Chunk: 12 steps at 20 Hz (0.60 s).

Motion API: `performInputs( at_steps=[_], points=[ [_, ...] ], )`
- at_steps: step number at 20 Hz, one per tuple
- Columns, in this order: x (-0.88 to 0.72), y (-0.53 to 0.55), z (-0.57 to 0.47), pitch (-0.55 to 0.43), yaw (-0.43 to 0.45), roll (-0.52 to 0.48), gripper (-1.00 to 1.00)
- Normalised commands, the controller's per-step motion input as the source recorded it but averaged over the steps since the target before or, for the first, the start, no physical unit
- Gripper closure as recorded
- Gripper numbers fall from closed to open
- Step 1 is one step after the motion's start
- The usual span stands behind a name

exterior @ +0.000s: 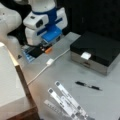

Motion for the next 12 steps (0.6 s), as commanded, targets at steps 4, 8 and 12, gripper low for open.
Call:
performInputs(
  at_steps=[4, 8, 12],
  points=[
    [0.01, 0.04, 0.00, 0.002, 0.103, 0.270, -1.00],
    [0.04, 0.12, -0.04, -0.010, 0.096, 0.305, -1.00],
    [0.06, 0.18, -0.07, 0.019, 0.056, 0.278, -1.00]
  ],
)
